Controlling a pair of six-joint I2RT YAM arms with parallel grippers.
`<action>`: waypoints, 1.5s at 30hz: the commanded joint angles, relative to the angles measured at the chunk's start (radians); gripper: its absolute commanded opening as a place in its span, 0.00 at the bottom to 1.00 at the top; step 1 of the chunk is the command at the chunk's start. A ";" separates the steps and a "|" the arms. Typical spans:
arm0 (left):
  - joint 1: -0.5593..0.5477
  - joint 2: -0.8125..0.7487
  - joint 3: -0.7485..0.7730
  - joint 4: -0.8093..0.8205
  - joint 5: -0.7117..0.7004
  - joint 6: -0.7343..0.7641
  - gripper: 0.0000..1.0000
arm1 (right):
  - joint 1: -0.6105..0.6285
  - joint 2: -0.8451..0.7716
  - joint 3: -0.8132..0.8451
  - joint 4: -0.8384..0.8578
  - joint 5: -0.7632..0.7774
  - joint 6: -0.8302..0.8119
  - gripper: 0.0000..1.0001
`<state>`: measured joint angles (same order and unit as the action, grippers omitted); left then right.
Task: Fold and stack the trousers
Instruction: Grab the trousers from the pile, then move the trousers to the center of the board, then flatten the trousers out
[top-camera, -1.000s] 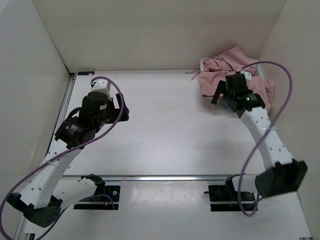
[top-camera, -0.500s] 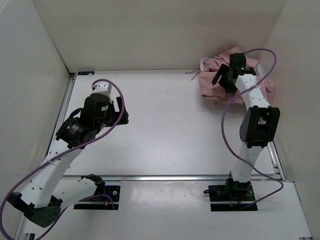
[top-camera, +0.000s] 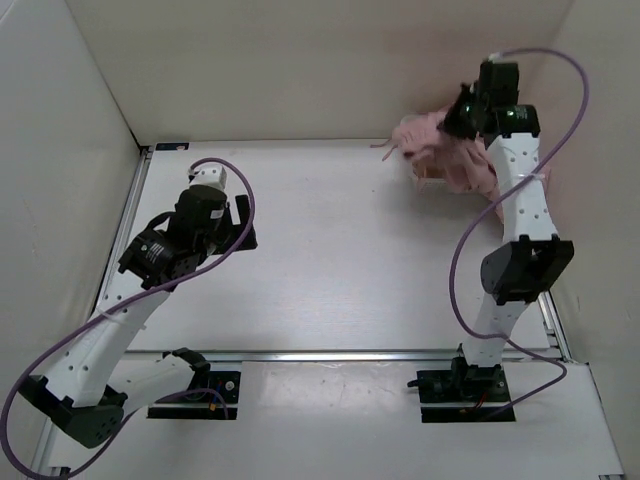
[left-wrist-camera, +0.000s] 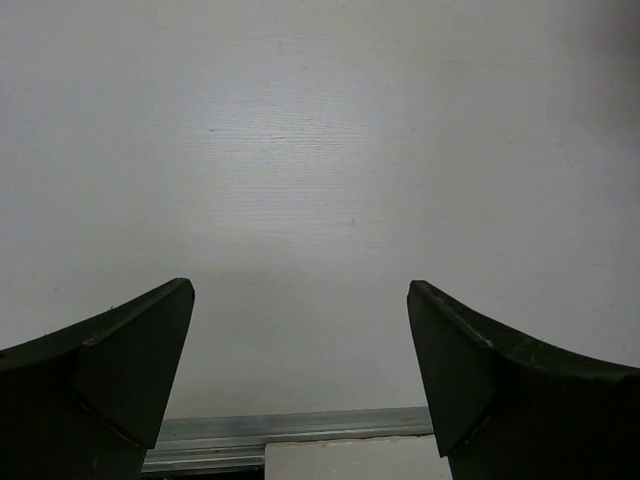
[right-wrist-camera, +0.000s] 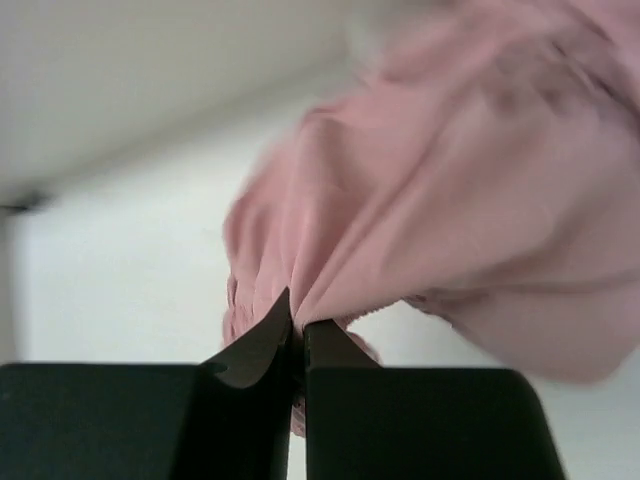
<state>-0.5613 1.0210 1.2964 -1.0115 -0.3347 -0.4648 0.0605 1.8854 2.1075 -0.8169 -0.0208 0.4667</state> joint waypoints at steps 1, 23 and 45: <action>-0.008 0.028 0.038 -0.030 -0.063 -0.008 1.00 | 0.113 -0.121 0.351 -0.001 -0.204 -0.034 0.00; 0.161 0.143 0.015 -0.035 -0.031 -0.037 1.00 | 0.253 -1.017 -0.966 -0.139 0.163 0.148 0.99; -0.052 0.997 0.377 0.166 0.548 -0.048 1.00 | 0.293 -0.967 -1.087 -0.055 -0.071 0.351 0.97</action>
<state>-0.6064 1.9972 1.6497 -0.8425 0.0986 -0.5007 0.3927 0.9123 1.0740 -0.9615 0.0570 0.7296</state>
